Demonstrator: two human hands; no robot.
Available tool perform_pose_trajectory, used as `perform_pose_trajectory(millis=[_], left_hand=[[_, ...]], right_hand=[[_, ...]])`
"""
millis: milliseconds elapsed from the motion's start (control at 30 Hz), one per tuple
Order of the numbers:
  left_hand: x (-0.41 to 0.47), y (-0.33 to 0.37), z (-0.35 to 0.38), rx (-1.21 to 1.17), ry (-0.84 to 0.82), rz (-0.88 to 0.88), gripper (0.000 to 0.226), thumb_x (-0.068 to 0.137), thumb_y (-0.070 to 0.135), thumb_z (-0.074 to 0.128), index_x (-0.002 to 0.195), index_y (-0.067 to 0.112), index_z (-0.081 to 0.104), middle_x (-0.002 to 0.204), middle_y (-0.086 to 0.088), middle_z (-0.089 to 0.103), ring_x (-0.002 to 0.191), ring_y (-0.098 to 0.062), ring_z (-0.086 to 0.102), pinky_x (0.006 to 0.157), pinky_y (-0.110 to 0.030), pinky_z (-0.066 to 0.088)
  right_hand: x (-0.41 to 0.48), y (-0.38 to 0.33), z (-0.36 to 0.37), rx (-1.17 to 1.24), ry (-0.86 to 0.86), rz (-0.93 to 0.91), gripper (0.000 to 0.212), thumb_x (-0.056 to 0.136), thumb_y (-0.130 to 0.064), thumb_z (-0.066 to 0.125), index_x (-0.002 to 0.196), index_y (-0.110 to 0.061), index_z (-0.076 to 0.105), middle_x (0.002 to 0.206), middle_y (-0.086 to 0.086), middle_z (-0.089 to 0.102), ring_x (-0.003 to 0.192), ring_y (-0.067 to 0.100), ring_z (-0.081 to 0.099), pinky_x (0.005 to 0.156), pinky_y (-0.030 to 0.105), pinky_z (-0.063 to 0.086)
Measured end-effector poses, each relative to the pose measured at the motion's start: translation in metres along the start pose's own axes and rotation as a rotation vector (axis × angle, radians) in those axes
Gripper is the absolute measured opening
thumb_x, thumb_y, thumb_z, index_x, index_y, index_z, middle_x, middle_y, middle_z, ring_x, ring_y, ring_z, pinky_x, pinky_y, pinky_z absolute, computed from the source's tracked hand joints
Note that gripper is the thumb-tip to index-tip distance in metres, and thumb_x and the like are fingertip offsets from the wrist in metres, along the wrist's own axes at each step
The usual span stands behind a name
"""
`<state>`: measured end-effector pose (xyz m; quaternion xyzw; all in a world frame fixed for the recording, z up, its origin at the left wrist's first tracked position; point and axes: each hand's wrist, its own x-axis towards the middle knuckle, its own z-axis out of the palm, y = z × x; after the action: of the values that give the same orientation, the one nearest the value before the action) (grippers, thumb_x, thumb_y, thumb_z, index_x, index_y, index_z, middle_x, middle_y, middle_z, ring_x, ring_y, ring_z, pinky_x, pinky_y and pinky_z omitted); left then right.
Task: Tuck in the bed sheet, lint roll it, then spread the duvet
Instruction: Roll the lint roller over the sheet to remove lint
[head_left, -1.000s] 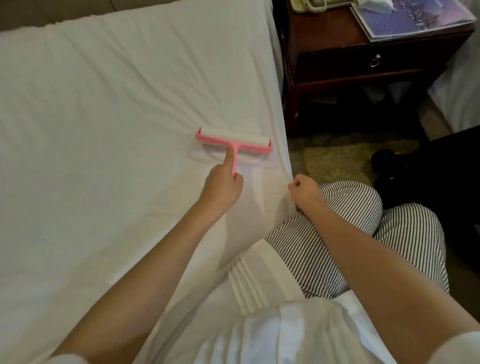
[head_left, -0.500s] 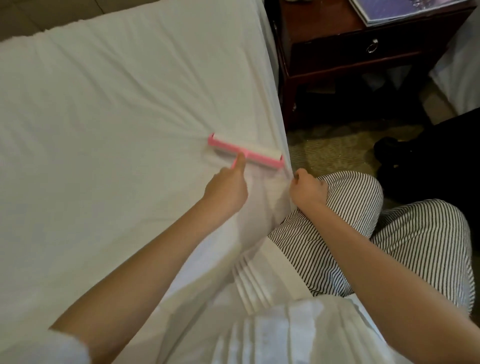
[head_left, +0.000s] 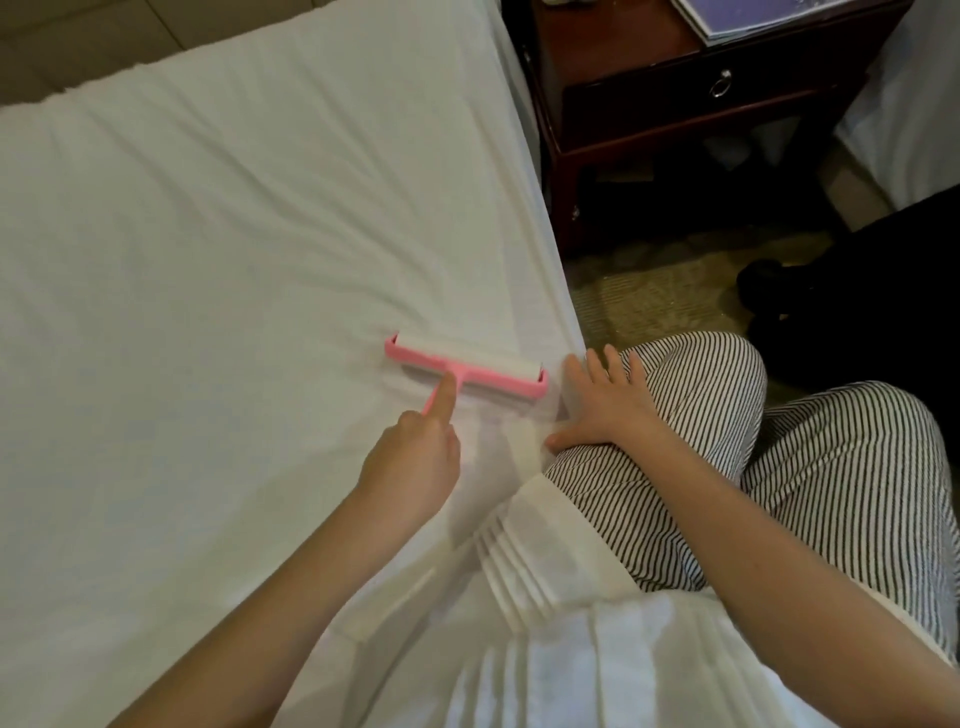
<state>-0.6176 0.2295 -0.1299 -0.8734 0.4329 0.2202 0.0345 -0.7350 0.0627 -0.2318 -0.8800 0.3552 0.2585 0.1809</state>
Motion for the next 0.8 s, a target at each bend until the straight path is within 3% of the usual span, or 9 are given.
perform_pose_trajectory(millis=[100, 200, 333, 467, 633, 700, 800], left_hand=[[0.047, 0.018, -0.002, -0.037, 0.057, 0.017, 0.063, 0.097, 0.013, 0.034, 0.151, 0.025, 0.004, 0.095, -0.017, 0.051, 0.087, -0.036, 0.054, 0.066, -0.032, 0.032], [0.089, 0.039, -0.011, -0.104, 0.109, 0.063, 0.062, 0.098, 0.010, 0.032, 0.151, 0.023, 0.004, 0.111, -0.023, 0.052, 0.097, -0.038, 0.054, 0.068, -0.034, 0.033], [0.078, 0.024, -0.034, -0.098, 0.122, 0.090, 0.059, 0.099, 0.016, 0.034, 0.151, 0.024, 0.010, 0.094, -0.018, 0.054, 0.094, -0.035, 0.056, 0.066, -0.031, 0.033], [-0.002, -0.039, -0.045, -0.002, 0.168, 0.078, 0.062, 0.097, 0.022, 0.034, 0.150, 0.033, 0.003, 0.069, -0.003, 0.042, 0.067, -0.025, 0.044, 0.061, -0.030, 0.031], [-0.071, -0.091, -0.029, 0.024, -0.030, -0.178, 0.058, 0.098, 0.025, 0.030, 0.149, 0.033, 0.004, 0.069, -0.002, 0.044, 0.062, -0.019, 0.043, 0.059, -0.030, 0.033], [-0.061, -0.097, -0.026, -0.013, -0.058, -0.203, 0.054, 0.098, 0.023, 0.031, 0.148, 0.031, 0.010, 0.075, -0.006, 0.051, 0.068, -0.022, 0.048, 0.061, -0.029, 0.035], [-0.013, -0.104, -0.031, -0.052, 0.026, -0.196, 0.056, 0.099, 0.020, 0.033, 0.150, 0.027, 0.013, 0.108, -0.020, 0.060, 0.096, -0.036, 0.057, 0.075, -0.032, 0.039]], right_hand=[[0.000, -0.005, 0.001, -0.001, 0.023, -0.010, 0.119, 0.071, -0.070, 0.060, 0.150, -0.016, -0.010, 0.158, 0.009, -0.010, 0.144, 0.029, -0.016, 0.113, 0.049, -0.013], [-0.001, -0.005, 0.001, 0.030, 0.050, 0.009, 0.121, 0.068, -0.072, 0.060, 0.150, -0.016, -0.009, 0.158, 0.008, -0.009, 0.144, 0.029, -0.016, 0.113, 0.048, -0.012], [-0.002, -0.008, 0.001, 0.036, 0.132, -0.005, 0.114, 0.073, -0.074, 0.053, 0.150, -0.017, -0.010, 0.158, 0.007, -0.010, 0.144, 0.028, -0.015, 0.114, 0.048, -0.010], [-0.003, -0.030, -0.002, 0.044, 0.152, -0.081, 0.113, 0.076, -0.072, 0.052, 0.149, -0.018, -0.015, 0.157, 0.007, -0.017, 0.143, 0.028, -0.018, 0.113, 0.049, -0.012], [-0.010, -0.083, 0.016, -0.023, 0.131, -0.234, 0.122, 0.072, -0.069, 0.060, 0.147, -0.015, -0.019, 0.154, 0.010, -0.025, 0.141, 0.027, -0.026, 0.110, 0.046, -0.019], [-0.011, -0.097, 0.023, -0.043, 0.154, -0.283, 0.123, 0.071, -0.070, 0.060, 0.147, -0.014, -0.019, 0.154, 0.009, -0.026, 0.141, 0.026, -0.026, 0.110, 0.044, -0.020], [-0.012, -0.100, 0.023, -0.022, 0.138, -0.281, 0.120, 0.073, -0.071, 0.057, 0.147, -0.016, -0.019, 0.154, 0.007, -0.027, 0.141, 0.024, -0.026, 0.111, 0.044, -0.018]])
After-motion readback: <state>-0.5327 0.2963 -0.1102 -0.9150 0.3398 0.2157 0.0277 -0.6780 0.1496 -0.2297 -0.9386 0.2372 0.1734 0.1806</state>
